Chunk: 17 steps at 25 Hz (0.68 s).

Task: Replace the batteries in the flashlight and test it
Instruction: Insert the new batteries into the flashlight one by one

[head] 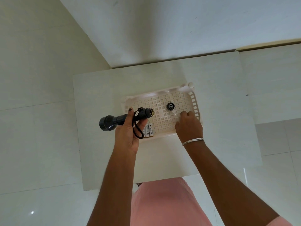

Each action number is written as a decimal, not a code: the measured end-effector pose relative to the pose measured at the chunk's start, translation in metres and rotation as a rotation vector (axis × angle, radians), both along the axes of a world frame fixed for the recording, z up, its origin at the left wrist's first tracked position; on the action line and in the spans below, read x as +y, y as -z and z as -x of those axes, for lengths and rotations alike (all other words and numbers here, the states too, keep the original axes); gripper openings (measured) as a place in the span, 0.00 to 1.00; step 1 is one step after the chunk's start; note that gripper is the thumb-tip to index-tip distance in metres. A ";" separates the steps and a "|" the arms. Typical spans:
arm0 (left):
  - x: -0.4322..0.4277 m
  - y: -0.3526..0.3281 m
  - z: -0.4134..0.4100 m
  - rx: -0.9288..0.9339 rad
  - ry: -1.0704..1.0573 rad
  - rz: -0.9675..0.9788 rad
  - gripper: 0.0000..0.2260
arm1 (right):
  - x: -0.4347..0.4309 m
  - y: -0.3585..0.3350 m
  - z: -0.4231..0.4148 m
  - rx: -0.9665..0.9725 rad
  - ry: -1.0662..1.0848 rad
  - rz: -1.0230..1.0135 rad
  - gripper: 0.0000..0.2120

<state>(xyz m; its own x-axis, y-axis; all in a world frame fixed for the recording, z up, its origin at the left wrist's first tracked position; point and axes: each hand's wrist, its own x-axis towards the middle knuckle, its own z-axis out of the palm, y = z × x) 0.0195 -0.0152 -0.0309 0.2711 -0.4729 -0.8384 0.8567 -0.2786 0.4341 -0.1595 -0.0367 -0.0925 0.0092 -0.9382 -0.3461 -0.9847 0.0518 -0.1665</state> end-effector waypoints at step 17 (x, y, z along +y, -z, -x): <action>0.007 -0.006 -0.004 -0.090 0.043 0.035 0.04 | 0.006 -0.063 -0.027 -1.781 0.988 -0.644 0.07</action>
<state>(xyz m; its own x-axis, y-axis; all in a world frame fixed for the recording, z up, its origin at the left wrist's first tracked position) 0.0240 -0.0086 -0.0247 0.3235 -0.5142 -0.7944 0.8016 -0.2972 0.5188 -0.1322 -0.0303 -0.0296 0.3103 -0.6229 -0.7182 0.5429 0.7362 -0.4040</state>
